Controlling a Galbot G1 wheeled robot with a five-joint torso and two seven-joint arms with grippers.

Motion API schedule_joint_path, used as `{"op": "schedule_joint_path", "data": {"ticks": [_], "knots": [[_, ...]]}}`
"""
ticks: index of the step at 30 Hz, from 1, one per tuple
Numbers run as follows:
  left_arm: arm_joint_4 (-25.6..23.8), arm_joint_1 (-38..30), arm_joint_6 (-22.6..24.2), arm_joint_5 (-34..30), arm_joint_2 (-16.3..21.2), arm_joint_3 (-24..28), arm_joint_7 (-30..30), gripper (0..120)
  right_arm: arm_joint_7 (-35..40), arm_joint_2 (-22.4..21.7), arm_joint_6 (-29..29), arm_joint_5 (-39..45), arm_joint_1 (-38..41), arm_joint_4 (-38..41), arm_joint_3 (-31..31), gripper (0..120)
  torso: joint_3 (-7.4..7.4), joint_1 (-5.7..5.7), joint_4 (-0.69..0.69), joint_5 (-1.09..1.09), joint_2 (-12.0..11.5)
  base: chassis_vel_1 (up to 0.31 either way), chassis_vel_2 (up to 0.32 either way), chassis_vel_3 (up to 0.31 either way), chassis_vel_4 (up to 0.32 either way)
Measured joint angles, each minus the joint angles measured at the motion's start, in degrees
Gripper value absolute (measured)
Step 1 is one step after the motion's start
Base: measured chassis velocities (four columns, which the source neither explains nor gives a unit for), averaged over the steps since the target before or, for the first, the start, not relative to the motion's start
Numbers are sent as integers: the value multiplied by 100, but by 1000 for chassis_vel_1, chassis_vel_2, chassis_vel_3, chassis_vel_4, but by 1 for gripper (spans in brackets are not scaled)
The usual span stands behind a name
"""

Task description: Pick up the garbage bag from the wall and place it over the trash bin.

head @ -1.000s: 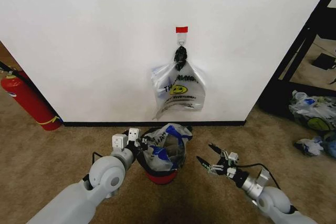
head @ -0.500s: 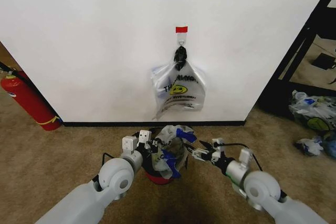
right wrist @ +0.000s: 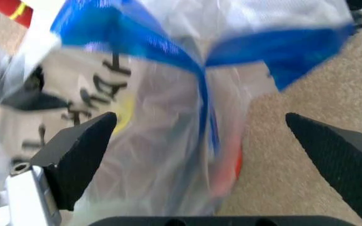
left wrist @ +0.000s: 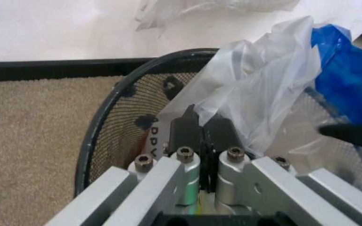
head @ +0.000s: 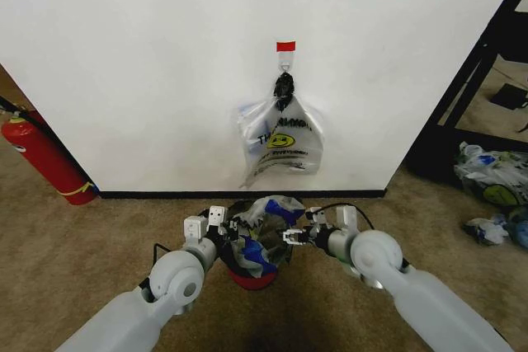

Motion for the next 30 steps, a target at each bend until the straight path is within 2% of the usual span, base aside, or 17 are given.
{"op": "schedule_joint_path", "data": {"ticks": [14,19,20,26,28,30], "knots": [[1,12,0,70,-26,79,10,0,-1,410,-216,6,233,-404,-114,97,0,0,0,0,0,0,0,0,0],[8,14,-1,90,-27,99,14,0,92,383,-214,-2,196,-408,-147,74,0,0,0,0,0,0,0,0,0],[8,14,-1,90,-27,99,14,0,92,383,-214,-2,196,-408,-147,74,0,0,0,0,0,0,0,0,0],[10,44,-14,124,-31,115,31,0,91,396,-207,-14,82,-443,-172,50,0,-1,0,1,0,0,0,0,0],[10,46,-18,129,-33,117,36,0,91,400,-204,-17,68,-443,-173,47,-1,-1,0,1,0,0,0,0,0],[3,56,-28,139,-39,127,43,0,102,409,-194,-21,26,-423,-166,38,-1,-1,-1,0,0,0,0,0,0]]}}
